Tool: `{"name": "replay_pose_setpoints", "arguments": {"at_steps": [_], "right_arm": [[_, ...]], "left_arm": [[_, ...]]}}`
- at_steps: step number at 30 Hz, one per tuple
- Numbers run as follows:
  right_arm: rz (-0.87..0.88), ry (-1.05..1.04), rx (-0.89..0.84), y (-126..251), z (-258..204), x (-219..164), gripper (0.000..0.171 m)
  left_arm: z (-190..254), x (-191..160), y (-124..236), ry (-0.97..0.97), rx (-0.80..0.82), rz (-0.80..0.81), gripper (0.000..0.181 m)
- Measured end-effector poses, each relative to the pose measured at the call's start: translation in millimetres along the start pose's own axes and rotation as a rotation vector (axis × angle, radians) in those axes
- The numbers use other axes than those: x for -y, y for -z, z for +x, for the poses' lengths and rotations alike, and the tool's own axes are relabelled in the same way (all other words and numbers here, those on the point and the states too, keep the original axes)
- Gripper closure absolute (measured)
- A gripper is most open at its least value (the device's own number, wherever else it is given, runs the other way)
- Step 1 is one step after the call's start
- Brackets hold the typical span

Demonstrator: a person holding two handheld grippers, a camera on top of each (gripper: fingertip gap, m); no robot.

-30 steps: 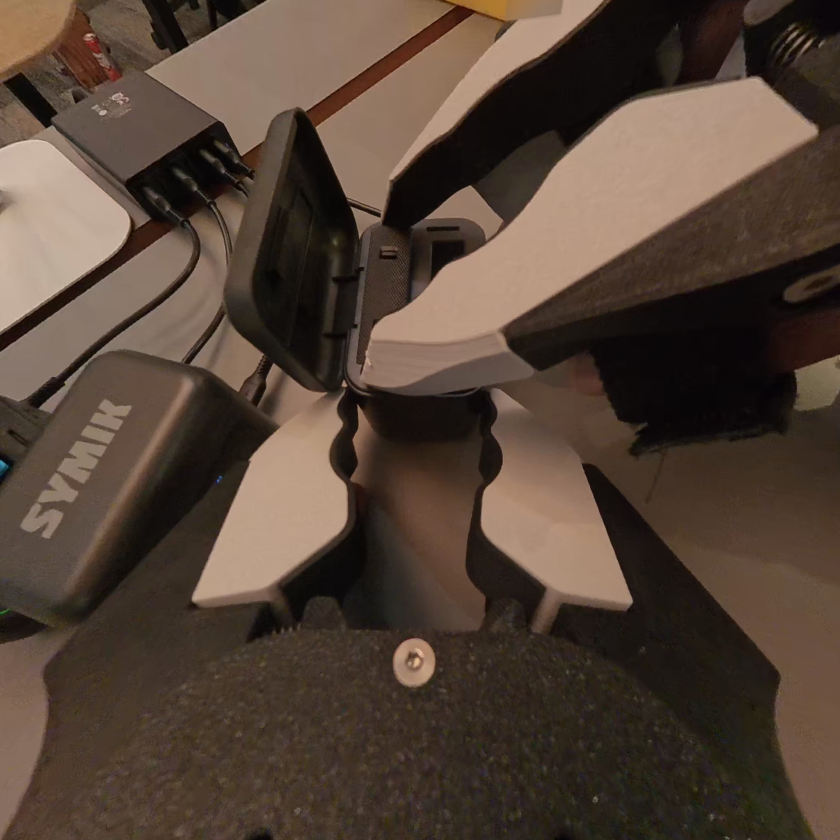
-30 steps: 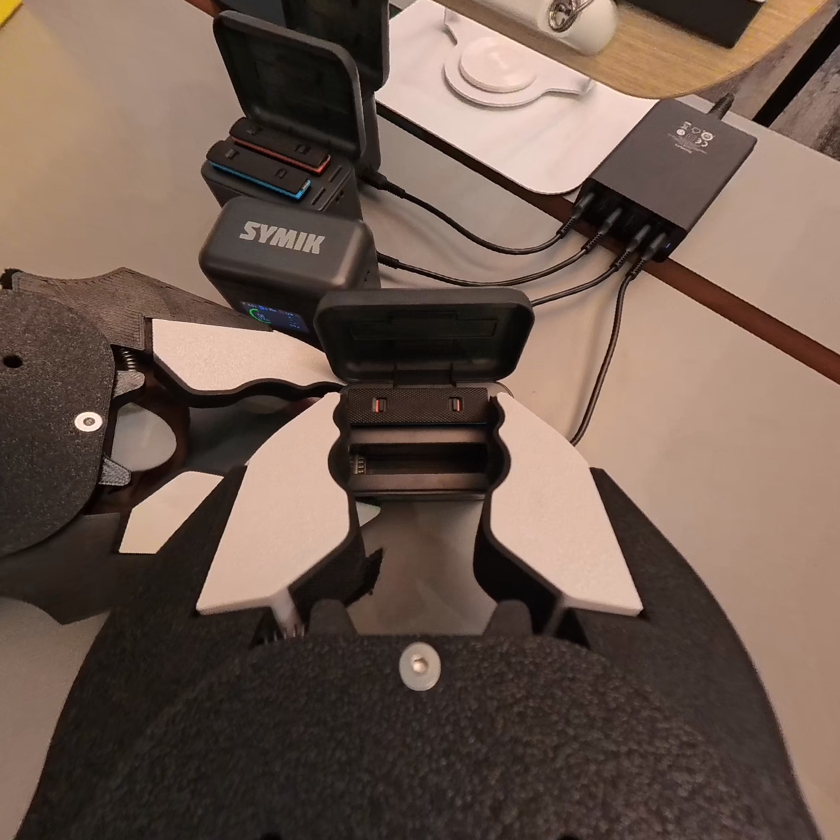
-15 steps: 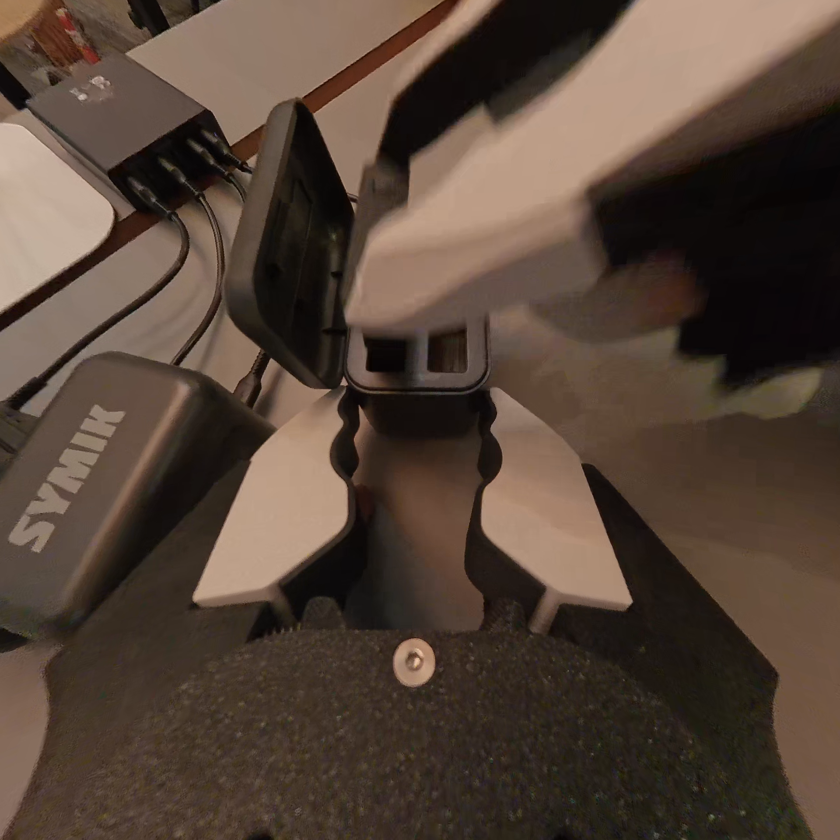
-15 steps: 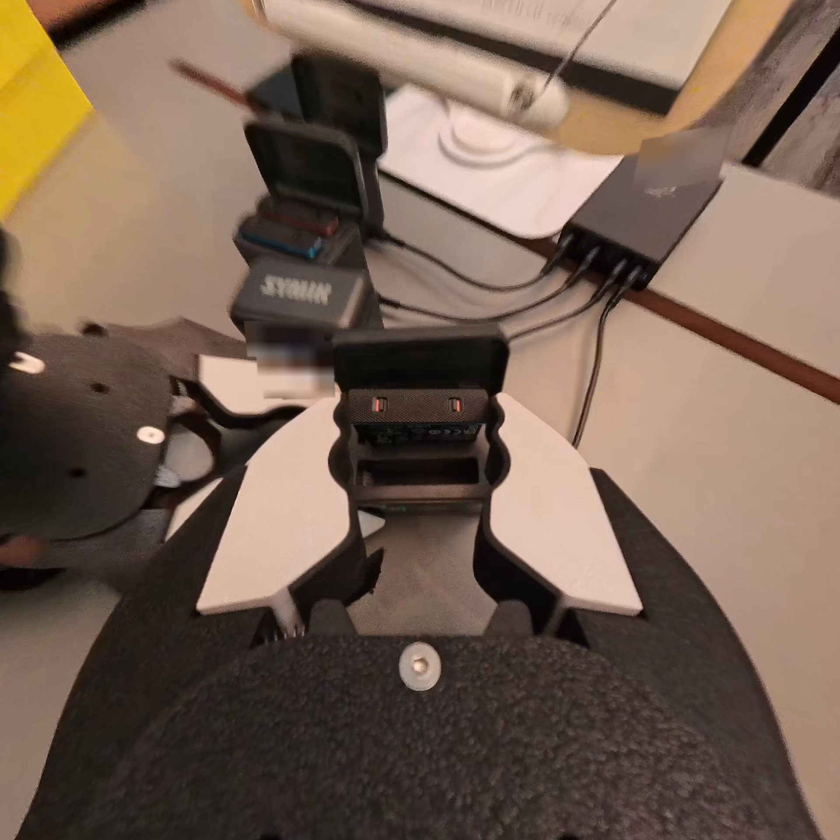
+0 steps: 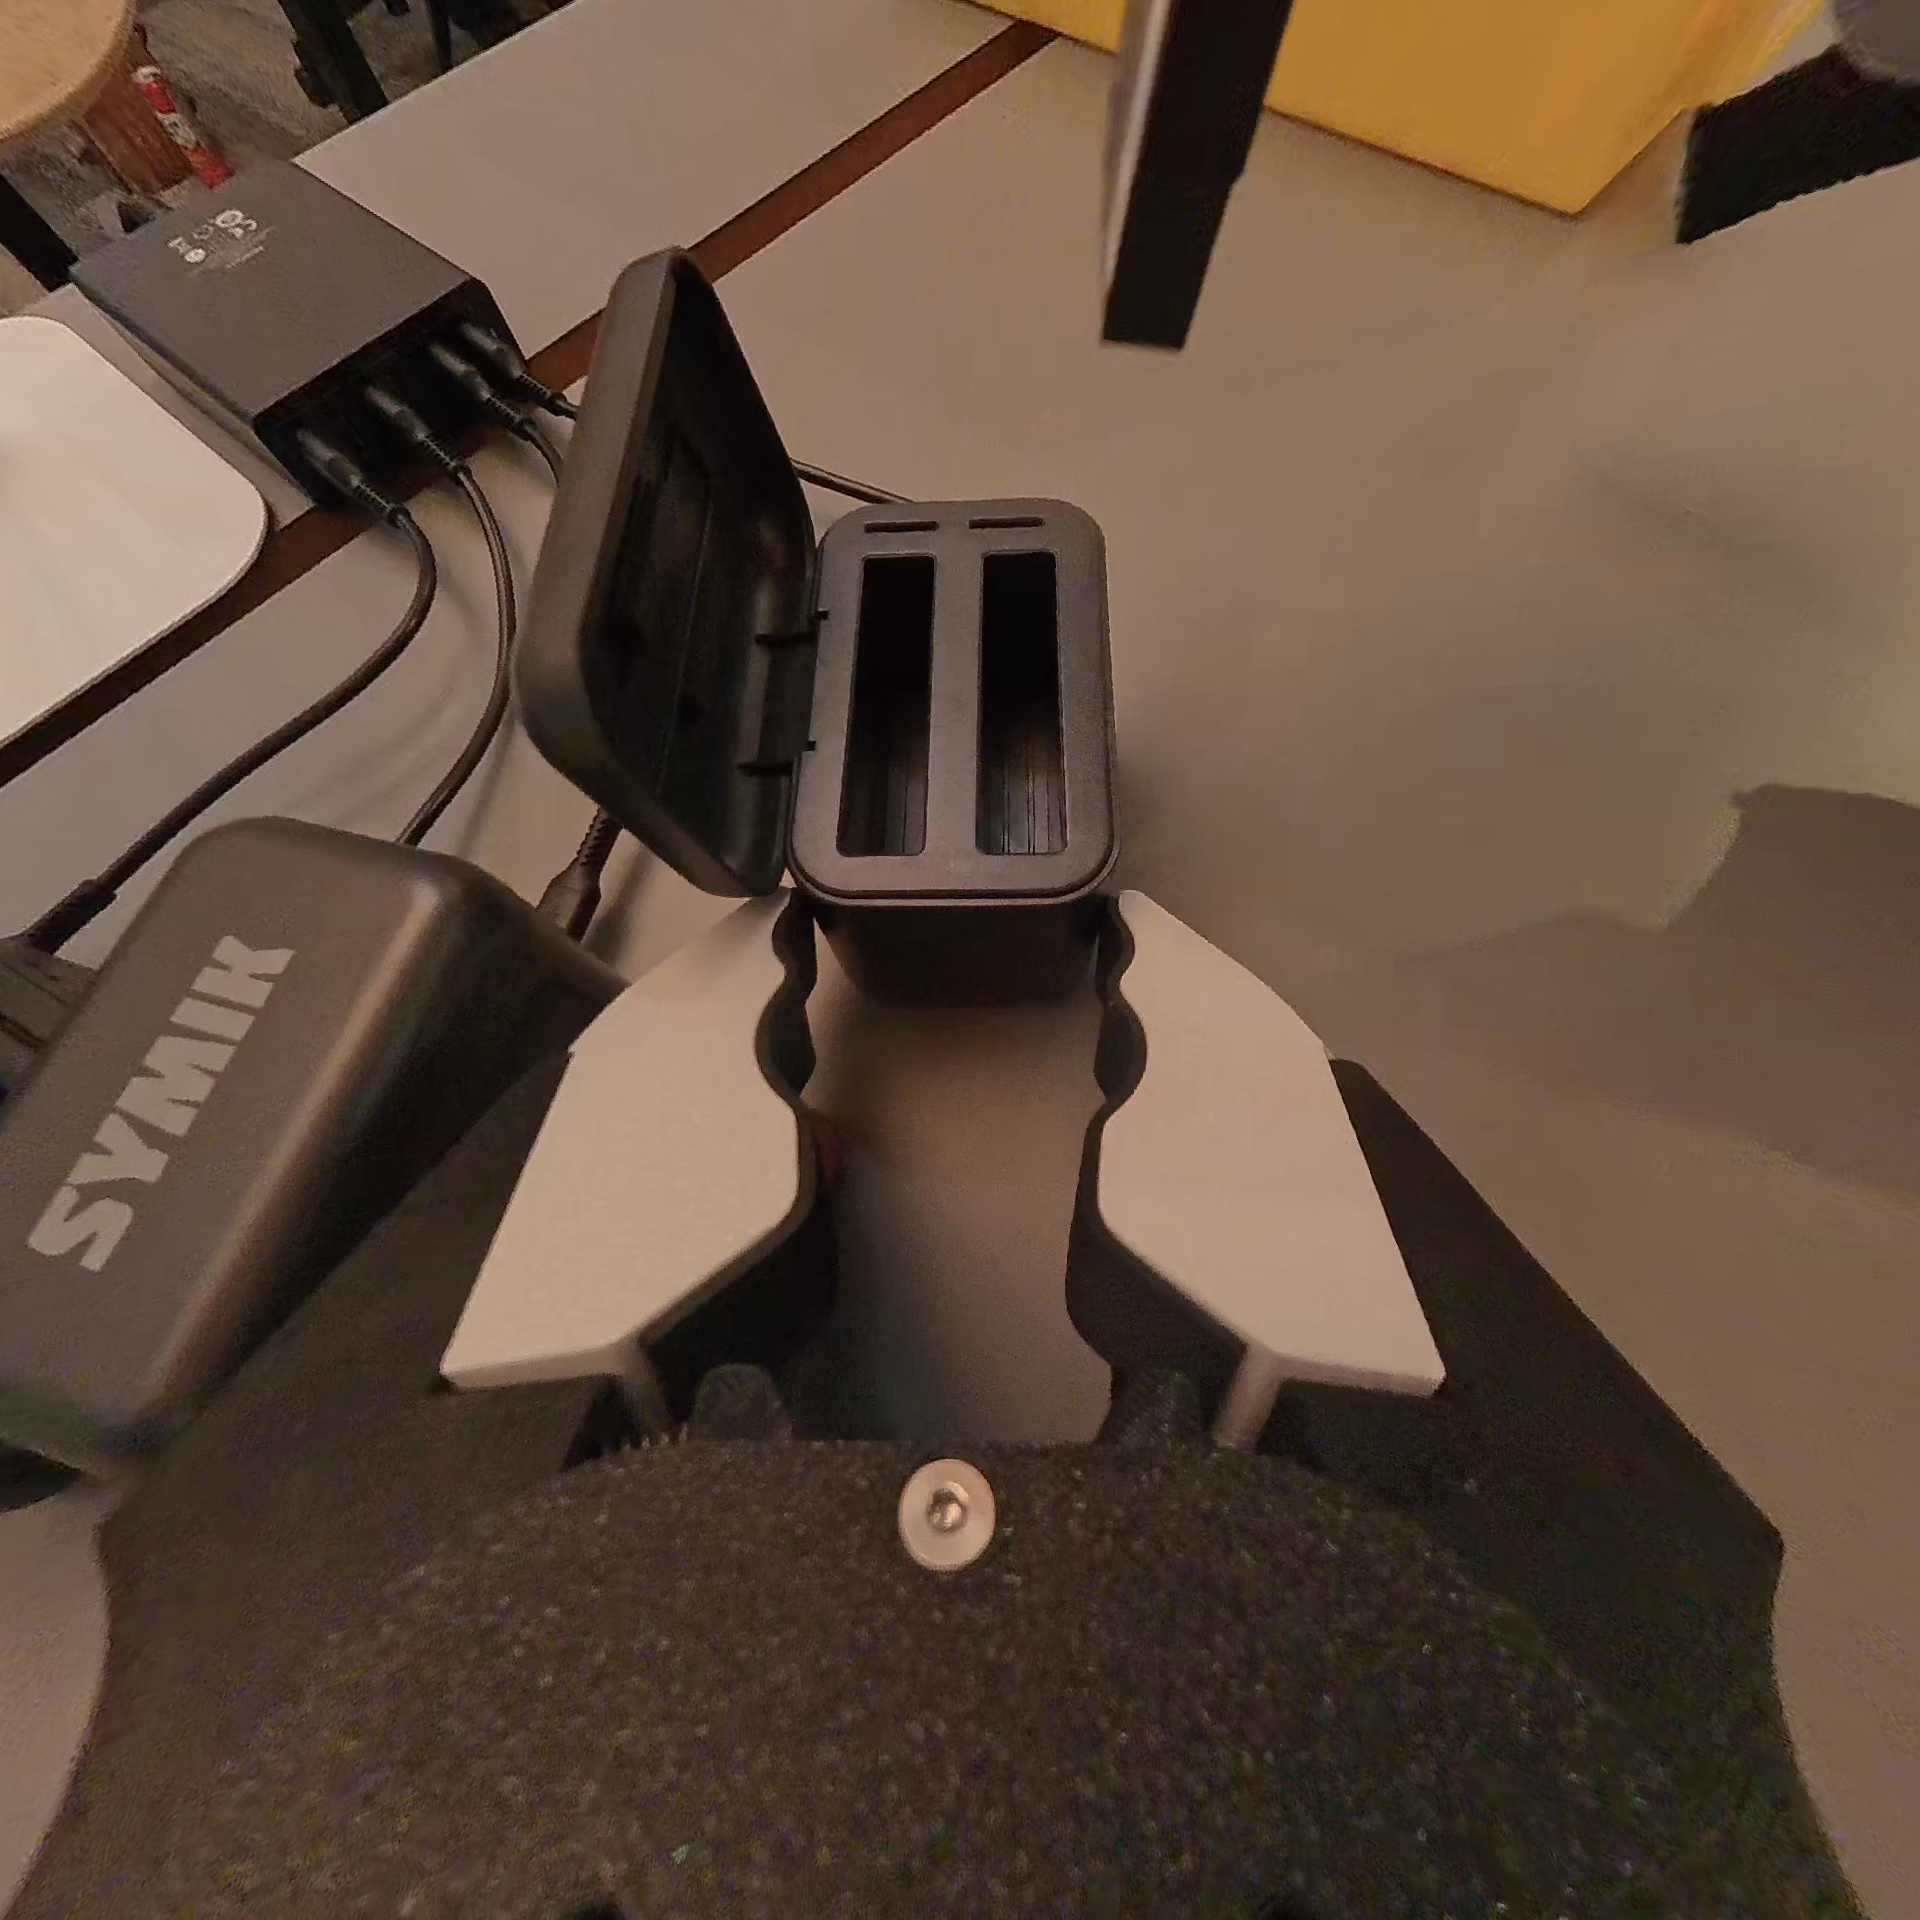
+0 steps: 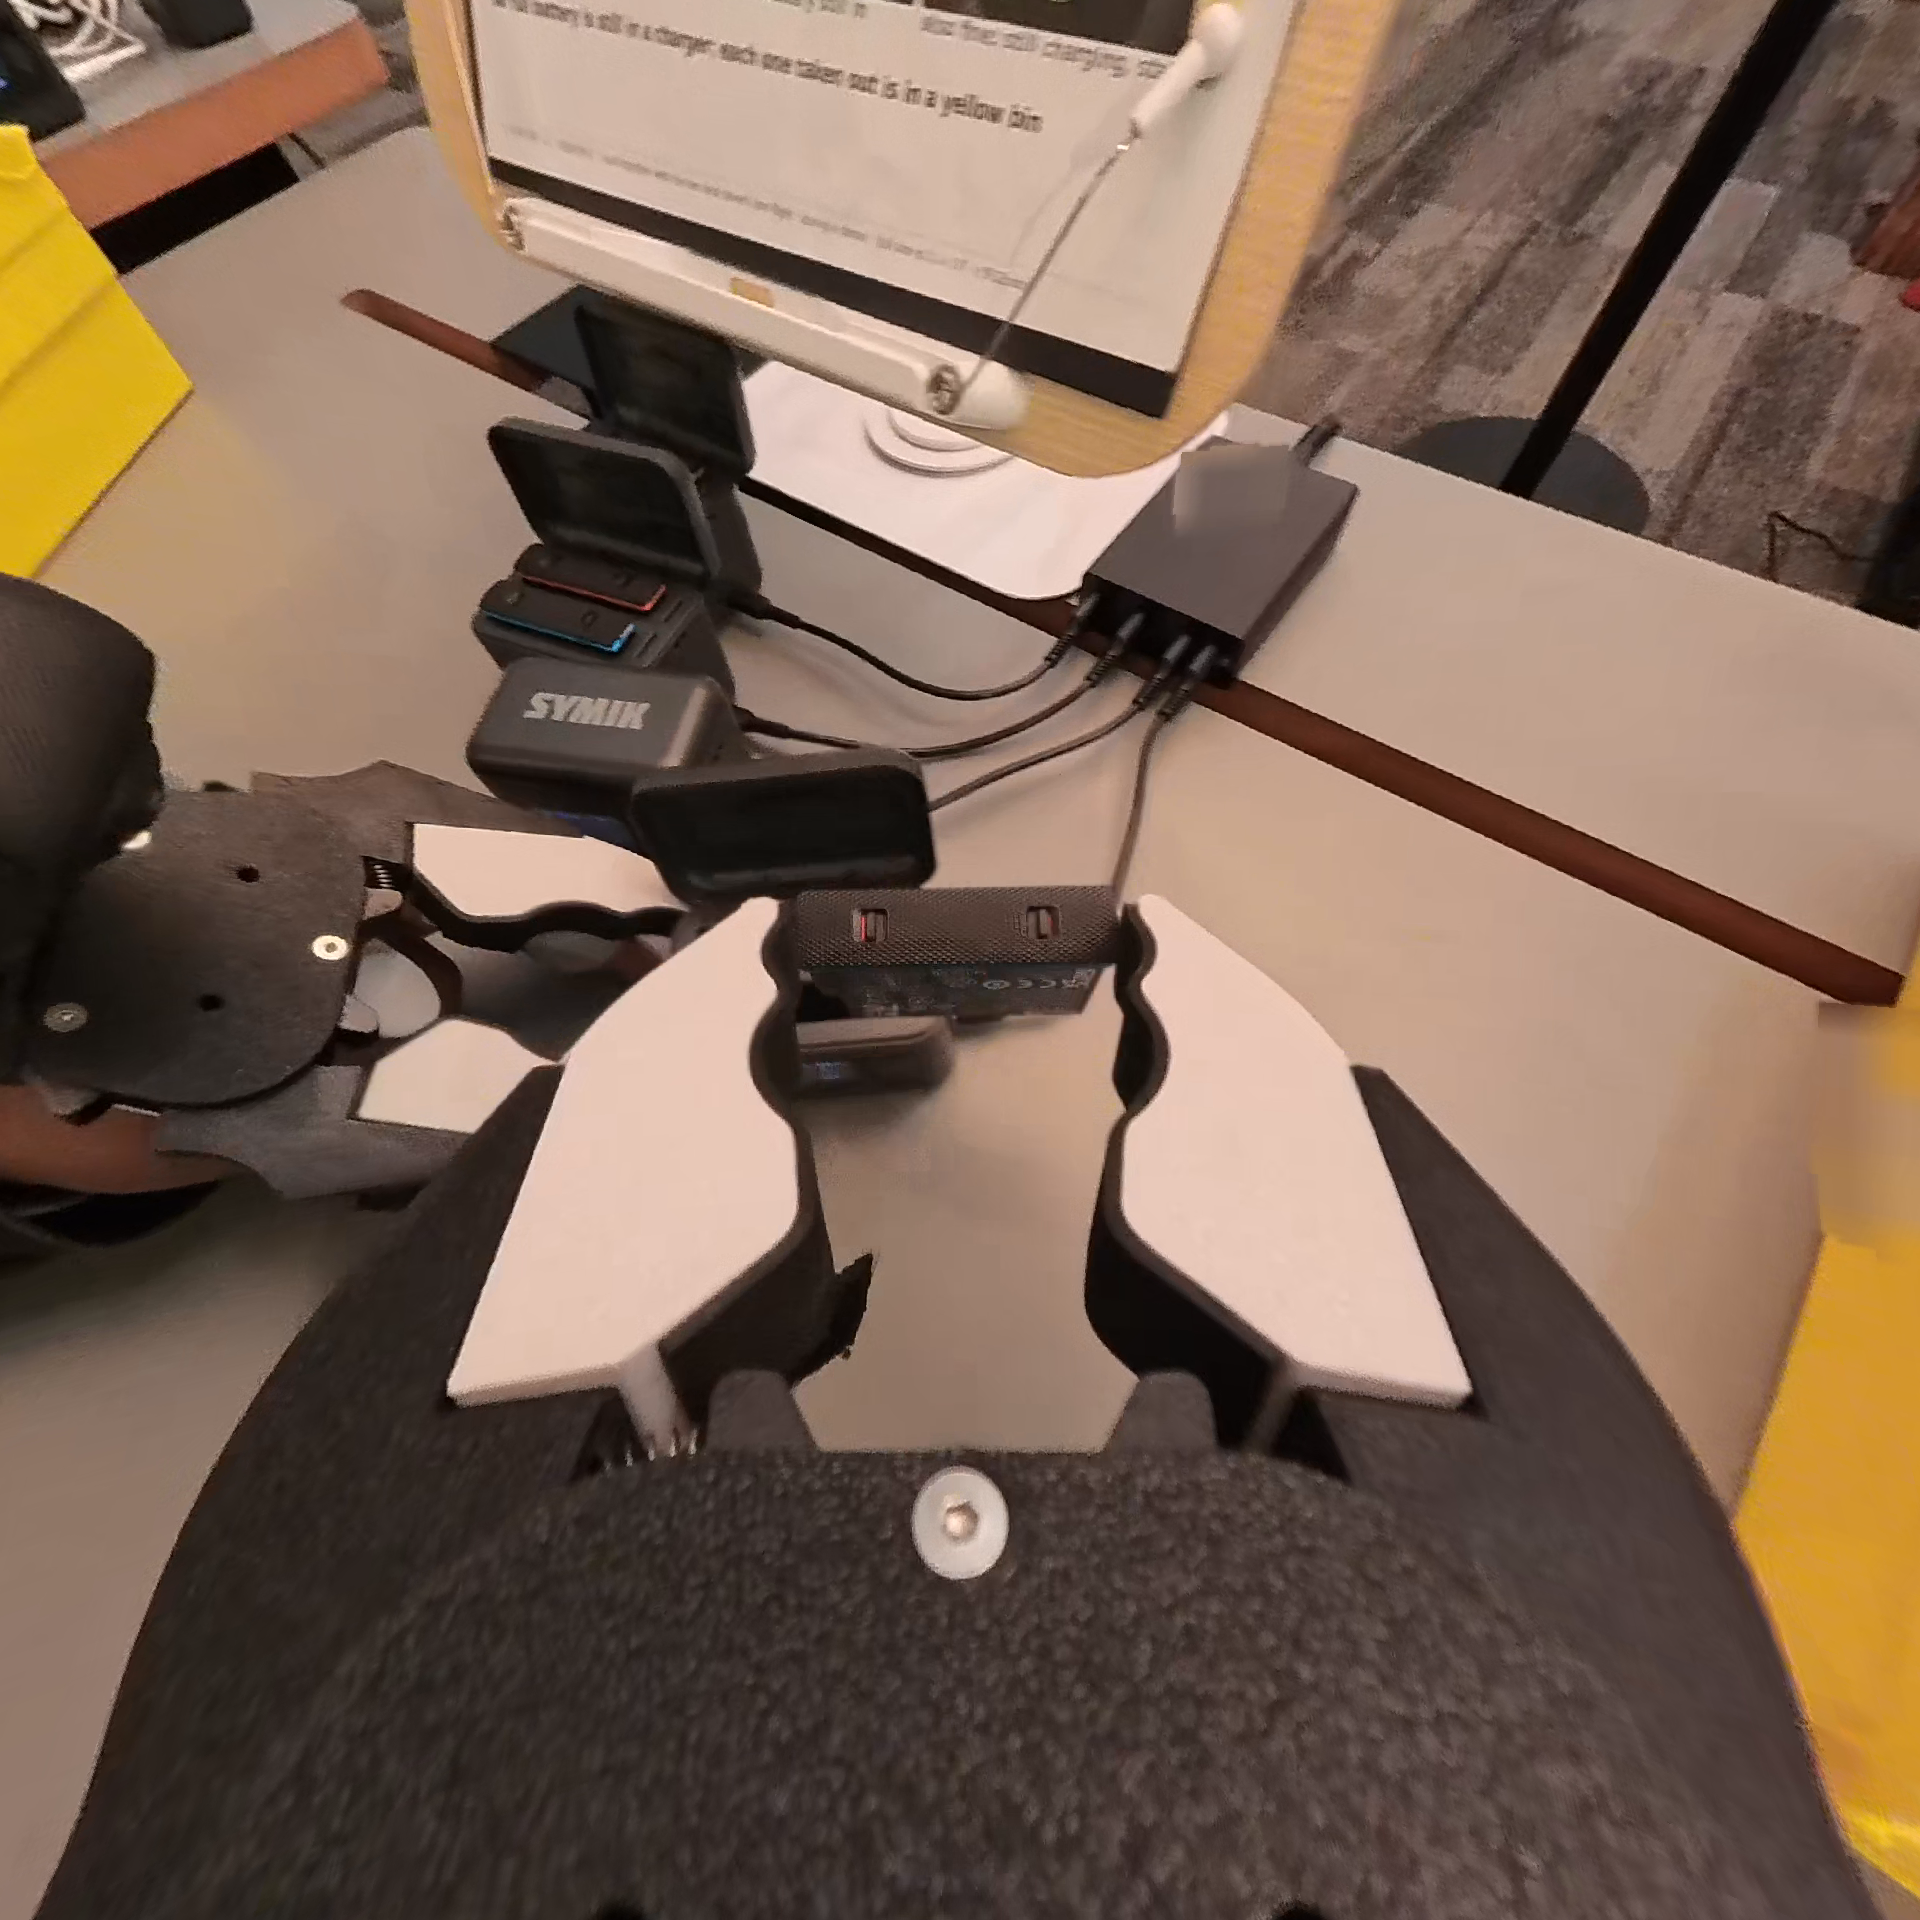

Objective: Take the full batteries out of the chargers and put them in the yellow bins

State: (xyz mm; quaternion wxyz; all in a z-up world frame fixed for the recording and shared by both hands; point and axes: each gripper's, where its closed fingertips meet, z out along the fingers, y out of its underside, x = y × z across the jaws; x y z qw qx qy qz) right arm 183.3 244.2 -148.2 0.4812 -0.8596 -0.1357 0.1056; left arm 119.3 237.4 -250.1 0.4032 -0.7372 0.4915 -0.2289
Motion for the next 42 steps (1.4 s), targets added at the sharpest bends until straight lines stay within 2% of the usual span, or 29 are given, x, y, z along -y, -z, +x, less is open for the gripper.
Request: {"name": "replay_pose_setpoints", "arguments": {"at_steps": [11,17,22,26,29,34,38,42], "right_arm": [[0.028,-0.087,-0.081,50.2,45.2,-19.9,0.113],[0.054,-0.121,-0.134,90.6,65.5,-40.2,0.112],[0.114,-0.175,-0.215,132.7,100.3,-42.5,0.112],[0.162,-0.209,-0.305,157.9,140.2,-29.9,0.112],[0.146,-0.247,-0.386,157.2,182.2,-18.7,0.112],[0.034,-0.323,-0.450,118.2,233.5,-19.5,0.112],[-0.052,-0.346,-0.492,101.0,236.8,-46.5,0.112],[-0.053,-0.329,-0.544,107.5,224.6,-74.7,0.112]], "left_arm": [[-3.3,-2.4,2.5,-0.054,-0.017,-0.006,0.129],[-3.2,-4.5,3.1,-0.067,-0.017,-0.013,0.129],[-3.2,-6.7,2.7,-0.075,-0.015,-0.018,0.130],[-3.3,-7.0,2.7,-0.084,-0.007,-0.017,0.130],[-3.5,-7.1,2.5,-0.090,-0.001,-0.018,0.130],[-3.1,-7.7,3.1,-0.103,0.007,-0.019,0.130],[-2.9,-8.7,3.9,-0.110,0.005,-0.021,0.130],[-2.8,-9.0,3.8,-0.103,-0.002,-0.023,0.130]]}}
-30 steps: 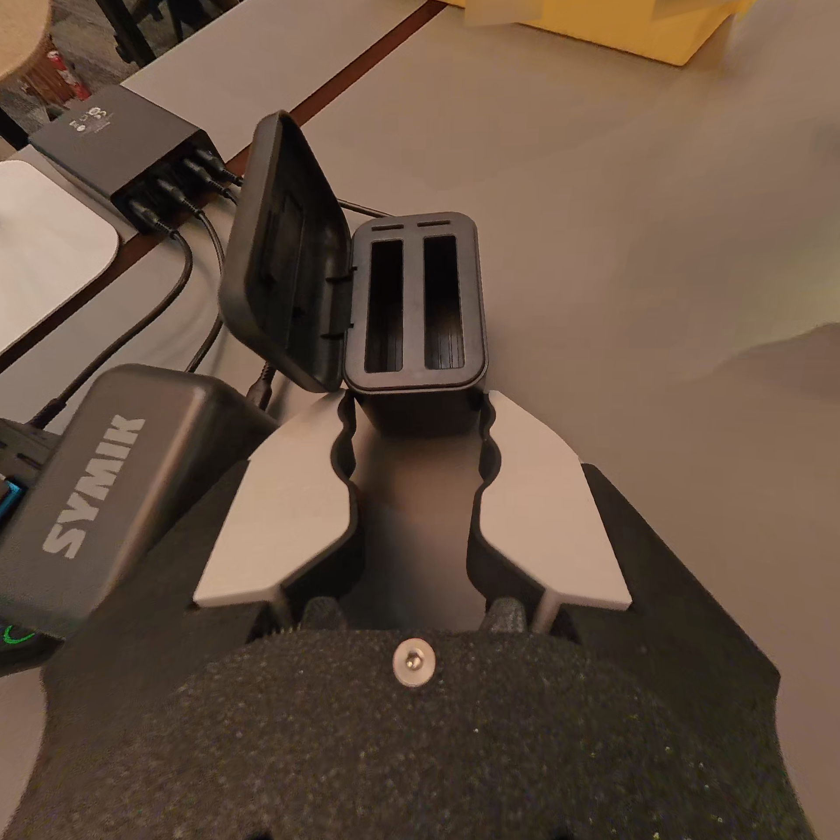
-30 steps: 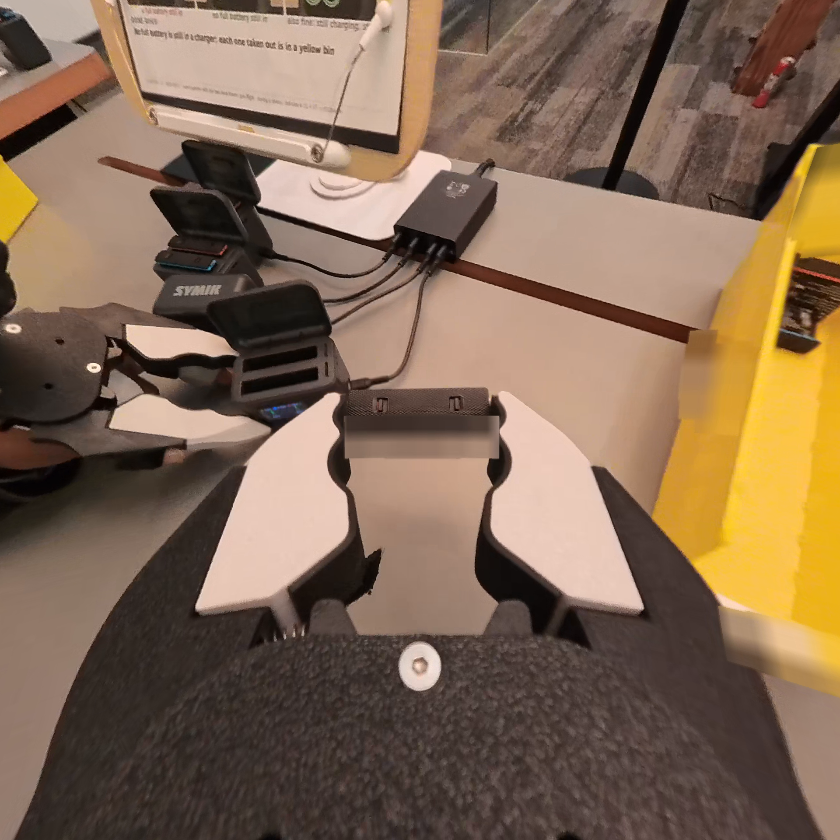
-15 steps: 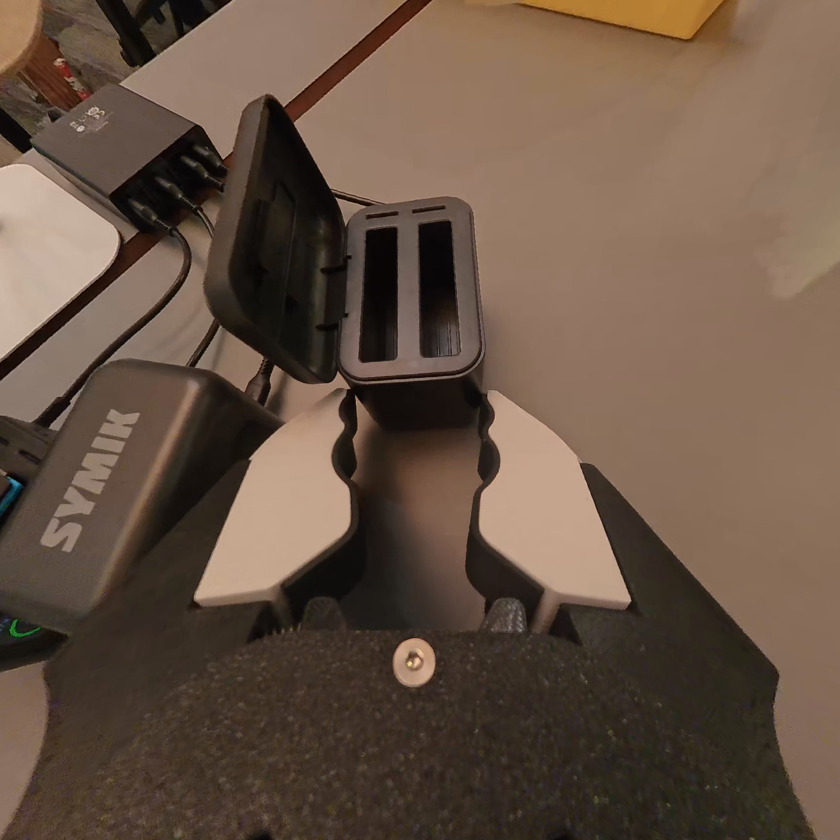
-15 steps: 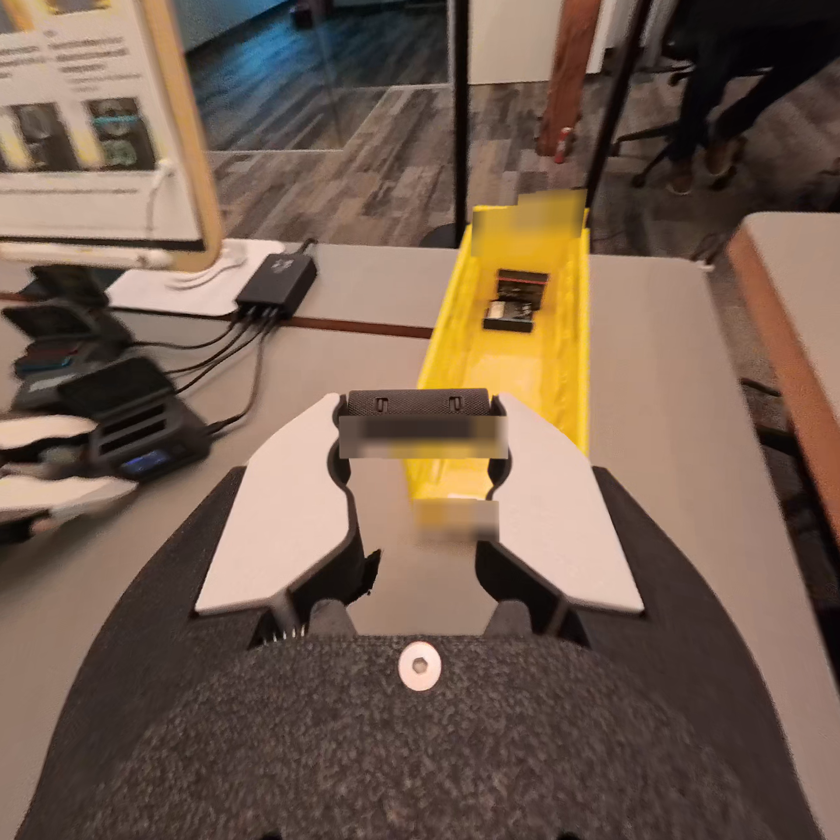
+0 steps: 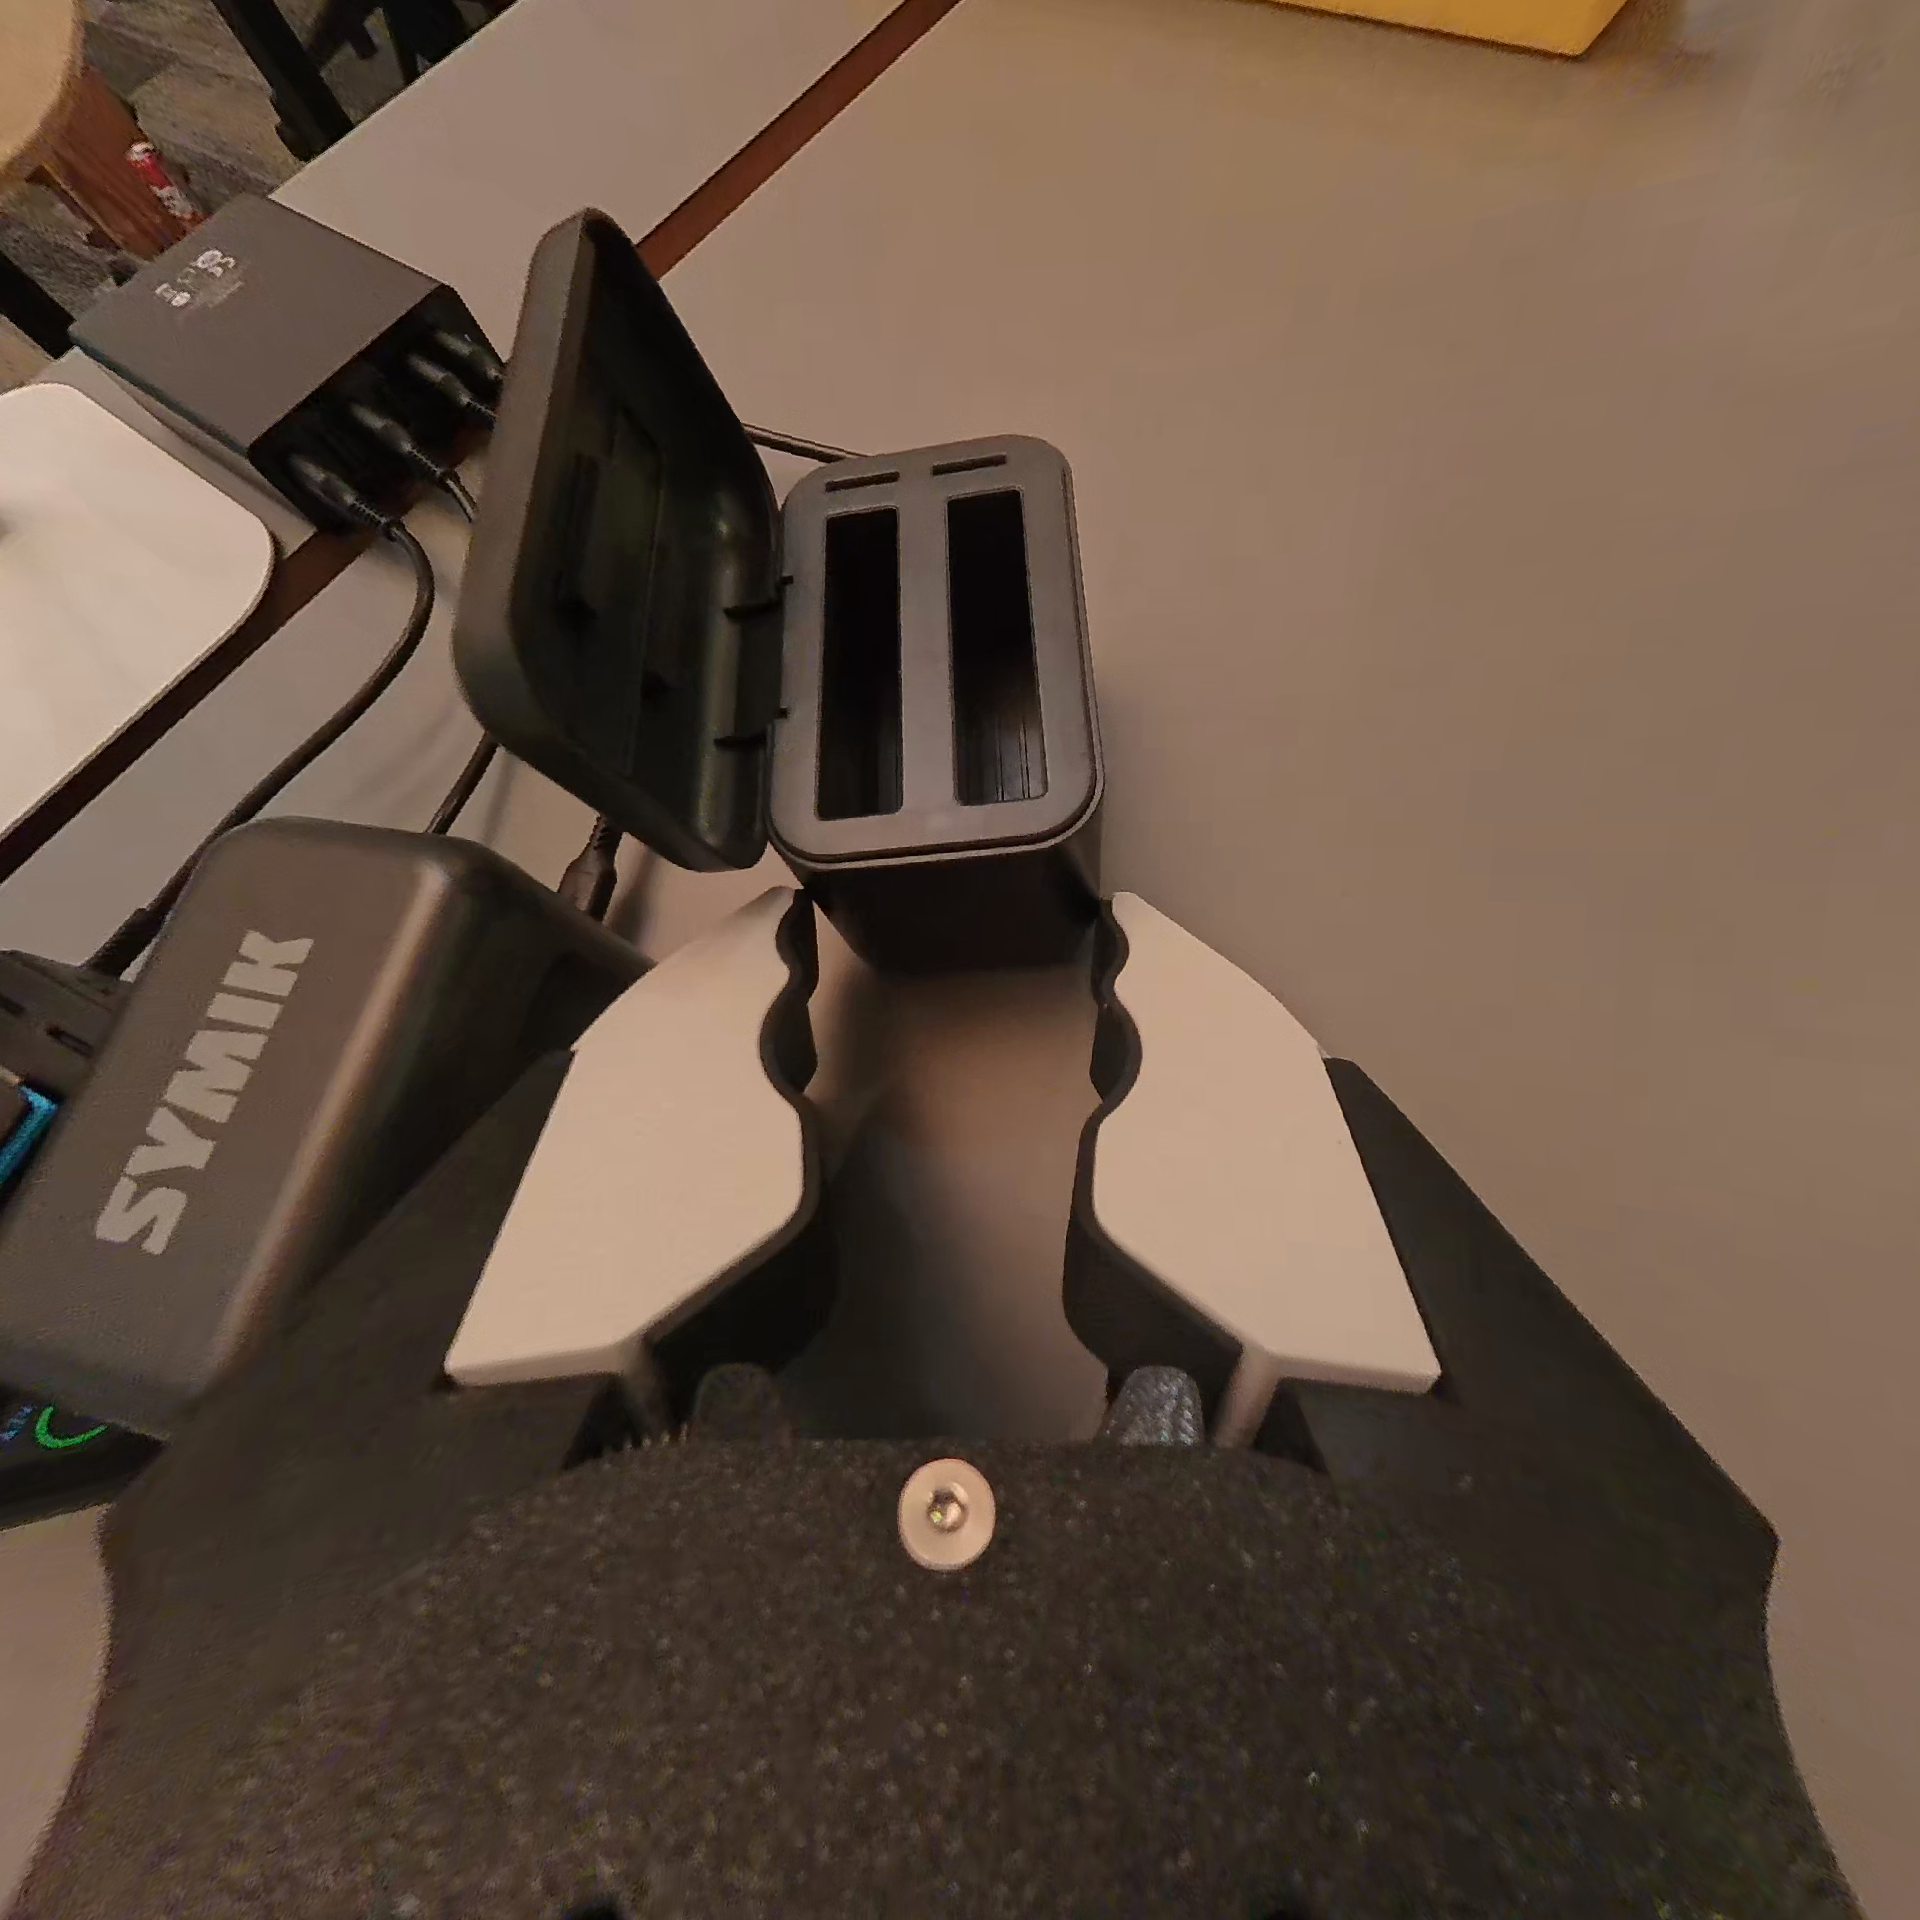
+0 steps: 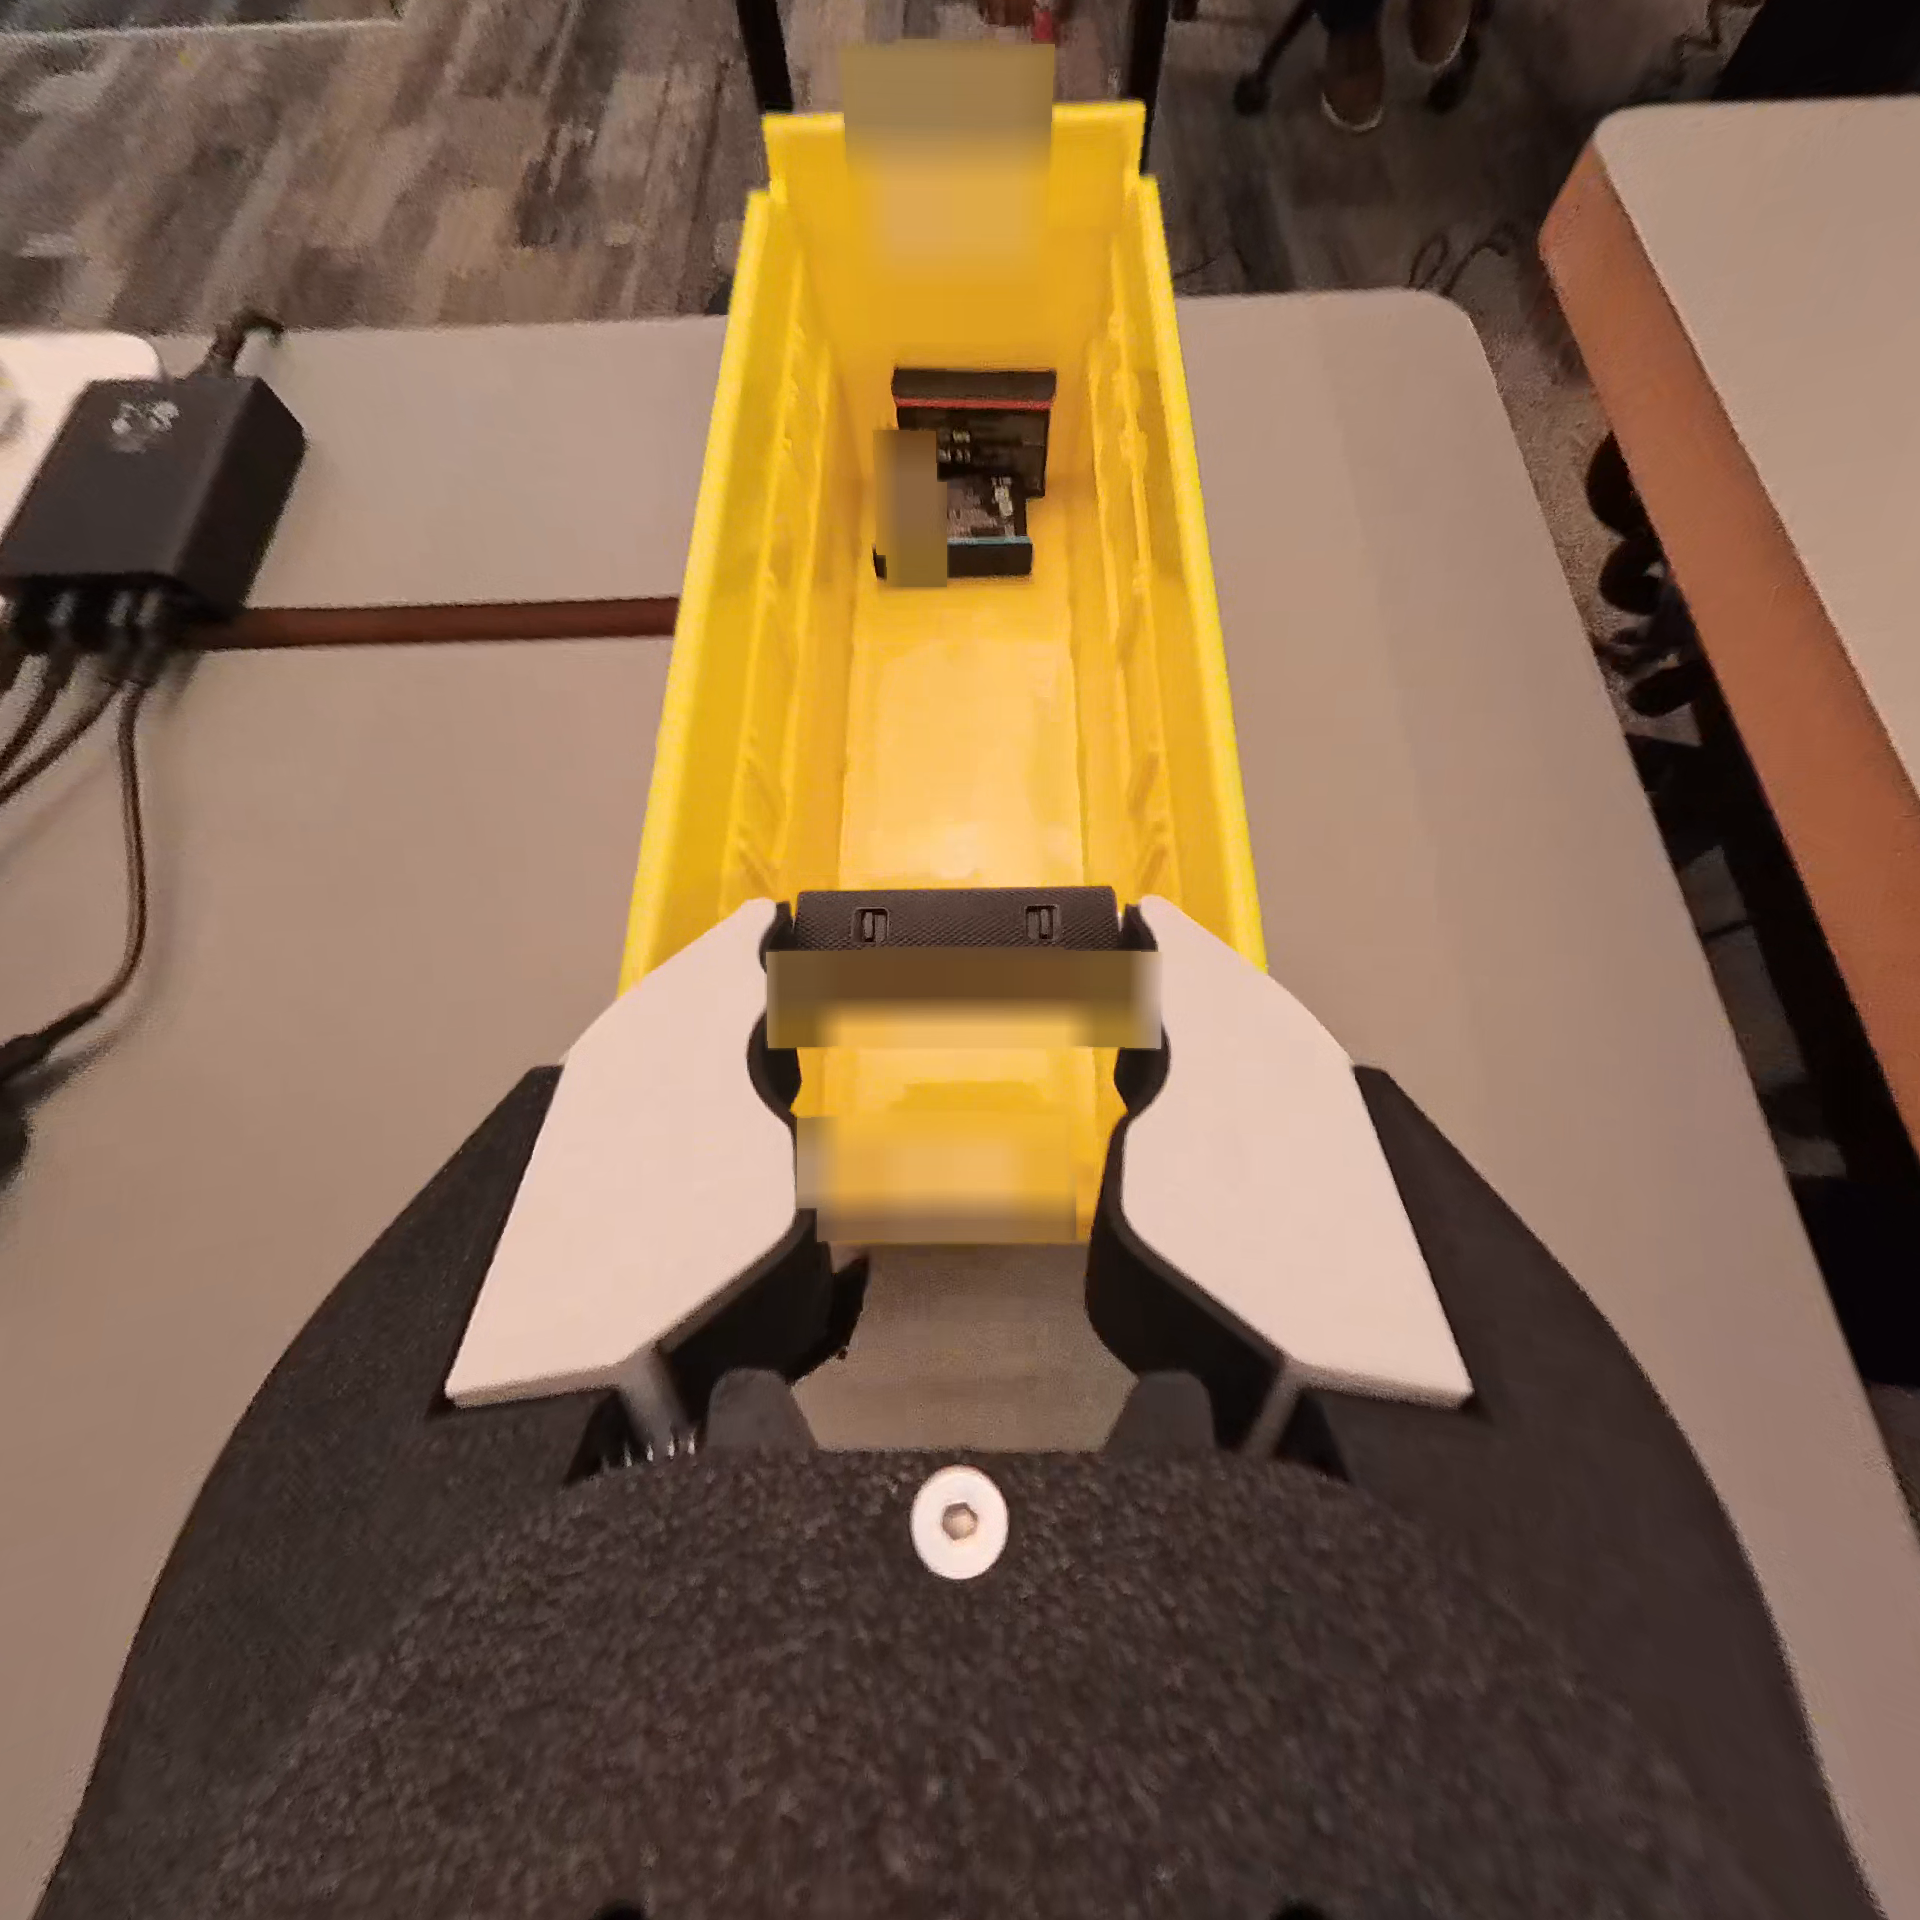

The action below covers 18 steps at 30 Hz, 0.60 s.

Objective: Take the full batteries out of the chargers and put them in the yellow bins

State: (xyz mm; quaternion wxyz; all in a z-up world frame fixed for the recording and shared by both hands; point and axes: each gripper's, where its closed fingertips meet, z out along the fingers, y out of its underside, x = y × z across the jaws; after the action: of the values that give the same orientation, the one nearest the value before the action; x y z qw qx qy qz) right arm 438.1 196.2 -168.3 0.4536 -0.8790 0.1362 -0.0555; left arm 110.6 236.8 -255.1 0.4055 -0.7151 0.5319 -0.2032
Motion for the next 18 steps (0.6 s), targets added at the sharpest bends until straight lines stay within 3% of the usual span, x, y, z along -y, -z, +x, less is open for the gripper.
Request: {"name": "replay_pose_setpoints", "arguments": {"at_steps": [10,18], "right_arm": [[-0.042,0.057,-0.028,-6.8,1.1,-55.4,0.112],[-0.024,0.026,-0.011,-9.2,0.4,-58.6,0.112]], "left_arm": [[0.2,-0.1,-0.1,-0.006,0.006,-0.001,0.130],[0.4,-0.2,-0.1,-0.003,0.002,-0.001,0.130]]}}
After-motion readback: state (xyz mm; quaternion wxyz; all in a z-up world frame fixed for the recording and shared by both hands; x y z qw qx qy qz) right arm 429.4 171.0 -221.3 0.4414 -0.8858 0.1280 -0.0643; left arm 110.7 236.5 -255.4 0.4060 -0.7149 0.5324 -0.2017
